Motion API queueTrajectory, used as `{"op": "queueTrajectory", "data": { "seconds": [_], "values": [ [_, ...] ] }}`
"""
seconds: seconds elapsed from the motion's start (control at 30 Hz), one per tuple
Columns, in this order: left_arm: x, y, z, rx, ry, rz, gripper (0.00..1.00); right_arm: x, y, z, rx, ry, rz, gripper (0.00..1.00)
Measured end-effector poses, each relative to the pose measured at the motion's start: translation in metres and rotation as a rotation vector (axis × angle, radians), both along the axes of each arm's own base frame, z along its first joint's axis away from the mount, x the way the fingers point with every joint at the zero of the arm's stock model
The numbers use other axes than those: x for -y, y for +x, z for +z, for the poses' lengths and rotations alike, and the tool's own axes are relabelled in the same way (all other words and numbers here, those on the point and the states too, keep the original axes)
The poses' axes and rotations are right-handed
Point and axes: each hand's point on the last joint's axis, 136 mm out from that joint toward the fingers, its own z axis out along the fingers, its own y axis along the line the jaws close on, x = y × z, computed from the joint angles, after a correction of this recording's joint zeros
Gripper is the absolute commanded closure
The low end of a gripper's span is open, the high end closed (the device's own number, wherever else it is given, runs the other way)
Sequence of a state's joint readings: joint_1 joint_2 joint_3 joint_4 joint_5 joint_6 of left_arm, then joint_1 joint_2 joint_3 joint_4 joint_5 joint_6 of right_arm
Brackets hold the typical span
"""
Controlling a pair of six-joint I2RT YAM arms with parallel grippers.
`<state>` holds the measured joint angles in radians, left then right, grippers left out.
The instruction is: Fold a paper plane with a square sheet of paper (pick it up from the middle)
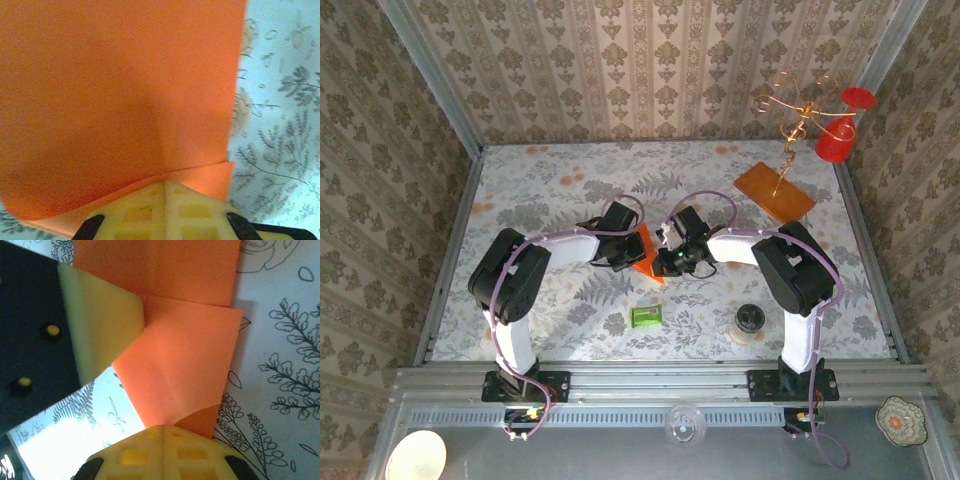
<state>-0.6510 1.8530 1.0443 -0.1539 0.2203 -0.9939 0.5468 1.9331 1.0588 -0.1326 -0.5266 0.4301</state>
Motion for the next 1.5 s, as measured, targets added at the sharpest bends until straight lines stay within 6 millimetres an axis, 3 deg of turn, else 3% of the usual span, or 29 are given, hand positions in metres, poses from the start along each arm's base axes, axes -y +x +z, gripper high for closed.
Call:
{"op": "queueTrajectory", "data": {
  "seconds": [0.8,1.4,1.5],
  "values": [
    [-0.017,0.007,0.0,0.156,-0.196,0.066,0.94,0.0,0.006,-0.005,-0.037,-0.019,-0.068,1.0],
    [-0.081,0.034,0.0,0.166,-0.164,0.172,0.93,-0.003,0.009,-0.003,-0.032,-0.012,-0.082,1.0],
    [-0.094,0.034,0.002,0.159,-0.118,0.188,0.92,-0.004,0.009,0.0,-0.029,0.001,-0.082,0.94]
  ]
}}
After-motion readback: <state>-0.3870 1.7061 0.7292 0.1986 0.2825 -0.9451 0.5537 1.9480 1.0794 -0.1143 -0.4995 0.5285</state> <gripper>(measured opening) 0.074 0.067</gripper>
